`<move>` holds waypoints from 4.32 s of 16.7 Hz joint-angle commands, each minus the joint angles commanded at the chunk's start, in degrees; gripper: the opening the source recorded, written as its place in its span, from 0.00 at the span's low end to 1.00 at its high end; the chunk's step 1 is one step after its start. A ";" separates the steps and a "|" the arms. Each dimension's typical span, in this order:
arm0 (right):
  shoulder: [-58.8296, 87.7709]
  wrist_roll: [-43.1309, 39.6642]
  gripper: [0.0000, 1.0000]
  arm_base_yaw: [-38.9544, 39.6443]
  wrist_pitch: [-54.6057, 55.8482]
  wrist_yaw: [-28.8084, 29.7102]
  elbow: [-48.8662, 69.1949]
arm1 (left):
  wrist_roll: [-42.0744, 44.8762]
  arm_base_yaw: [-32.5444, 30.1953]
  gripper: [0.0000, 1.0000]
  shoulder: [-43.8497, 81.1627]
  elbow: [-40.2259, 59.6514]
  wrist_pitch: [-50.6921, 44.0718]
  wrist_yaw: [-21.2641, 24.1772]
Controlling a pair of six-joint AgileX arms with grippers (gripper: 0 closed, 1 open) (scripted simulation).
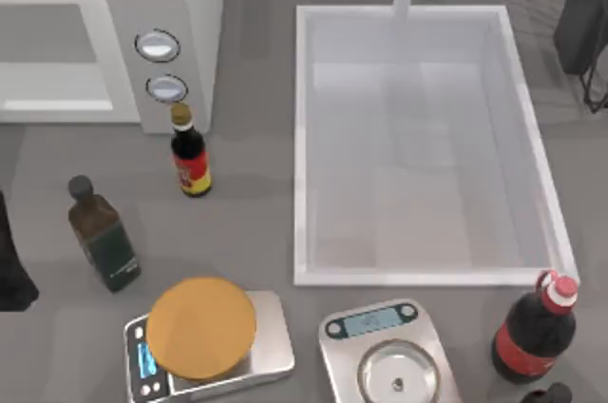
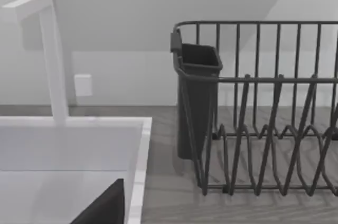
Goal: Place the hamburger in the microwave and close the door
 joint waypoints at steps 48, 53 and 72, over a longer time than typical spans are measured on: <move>0.00 0.00 1.00 0.00 0.00 0.00 0.00 | 77.07 23.32 1.00 109.89 57.51 -37.19 -0.03; 0.00 0.00 1.00 0.00 0.00 0.00 0.00 | 77.07 23.32 0.85 109.89 57.51 -37.19 -0.03; 0.00 0.00 1.00 0.00 0.00 0.00 0.00 | 77.07 23.32 0.00 109.89 57.51 -37.19 -0.03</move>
